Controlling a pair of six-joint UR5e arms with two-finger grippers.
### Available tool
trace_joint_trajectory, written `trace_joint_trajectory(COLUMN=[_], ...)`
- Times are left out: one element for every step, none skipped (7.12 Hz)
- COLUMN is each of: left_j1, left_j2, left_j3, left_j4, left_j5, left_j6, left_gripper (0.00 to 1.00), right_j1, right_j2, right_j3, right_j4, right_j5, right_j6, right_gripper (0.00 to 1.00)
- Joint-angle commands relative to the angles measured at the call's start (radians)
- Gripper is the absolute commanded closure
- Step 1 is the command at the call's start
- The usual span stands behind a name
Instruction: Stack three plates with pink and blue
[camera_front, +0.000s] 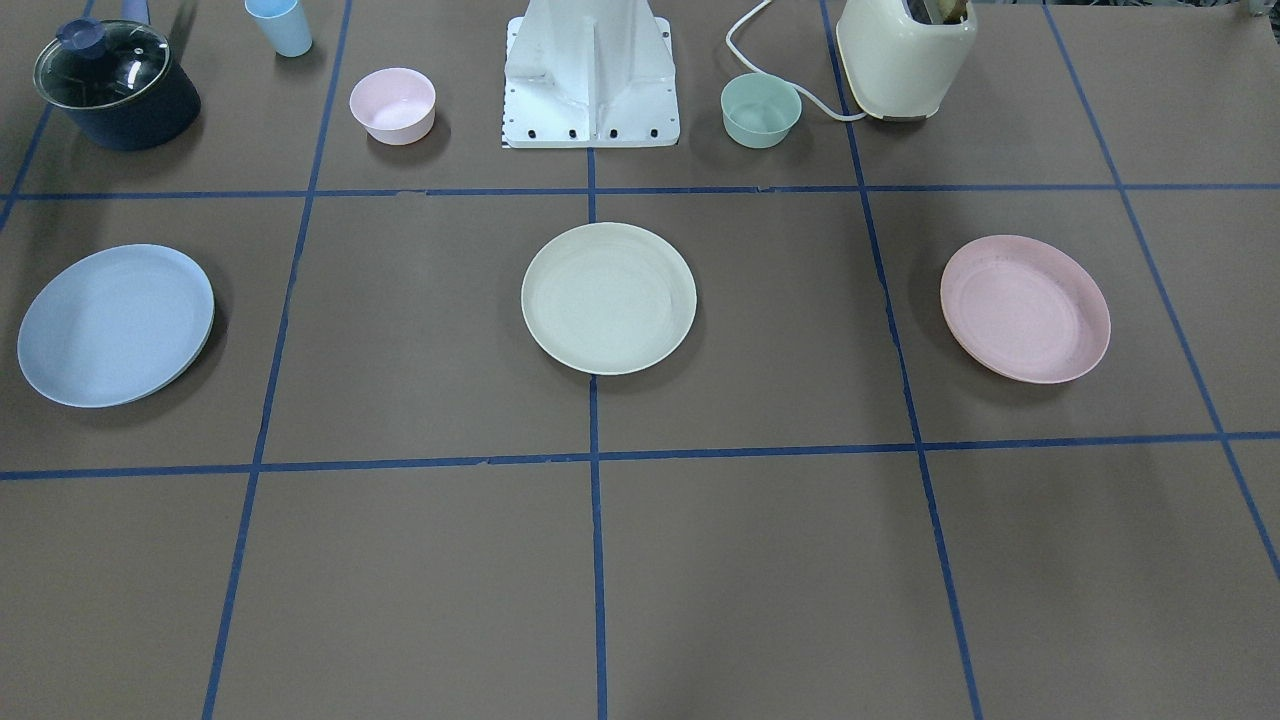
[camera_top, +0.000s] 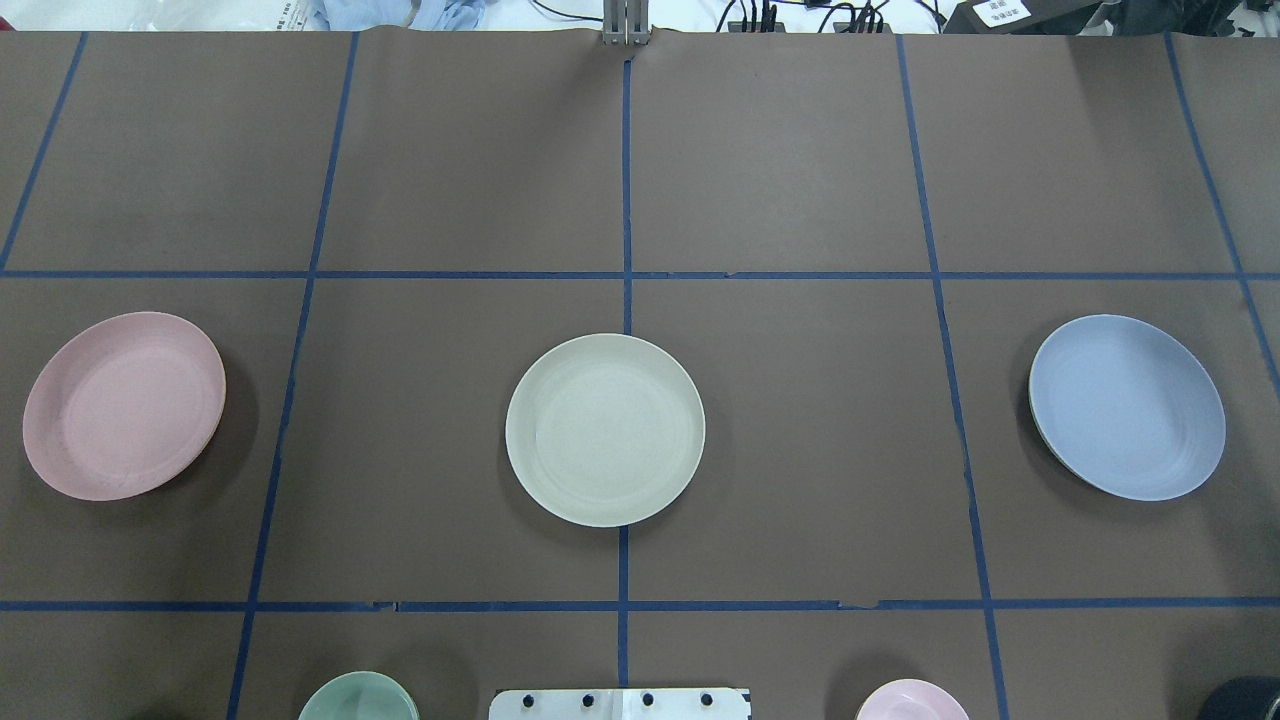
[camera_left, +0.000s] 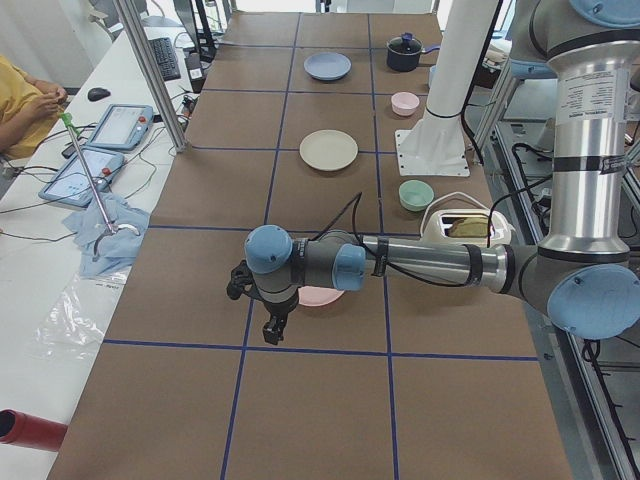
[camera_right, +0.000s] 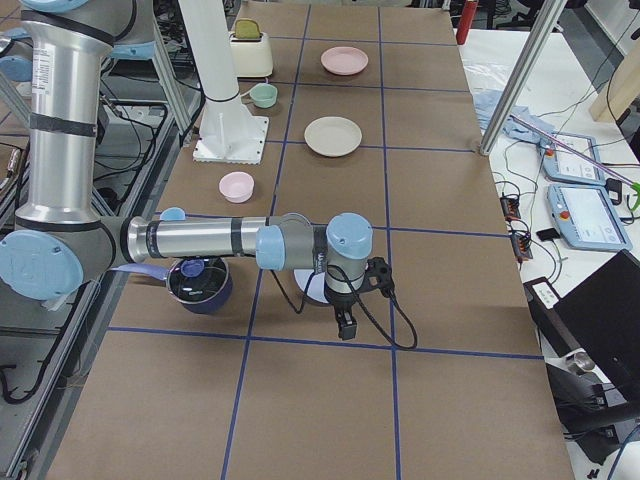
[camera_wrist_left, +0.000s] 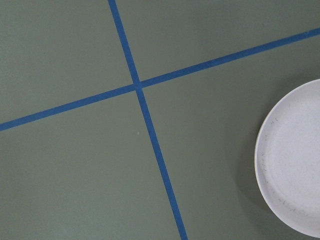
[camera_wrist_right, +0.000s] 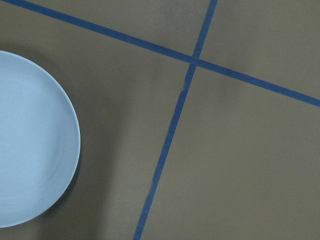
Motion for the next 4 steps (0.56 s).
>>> trace_joint_trajectory(left_j1=[0.000,-0.002,-0.002,-0.002], left_j2=[0.000,0.002,0.002,0.000], left_j3=[-0.011,-0.018,-0.020,-0.020], left_j4=[0.000,0.000,0.000,0.000], left_j5=[-0.002,-0.002,0.003,0.006], left_j6=[-0.001,-0.001,0.005,0.010], left_gripper=[0.00,0.00,0.00,0.00], right_j1=[0.000,0.000,0.000,0.000], right_j2=[0.000,0.002,0.002,0.002], right_j3=[0.001,0.001,0.001,0.022], right_j4=[0.000,0.020,0.049,0.057], right_j5=[0.000,0.000,0.000,0.000], right_j6=[0.000,0.002,0.009,0.009], right_gripper=[0.00,0.00,0.00,0.00])
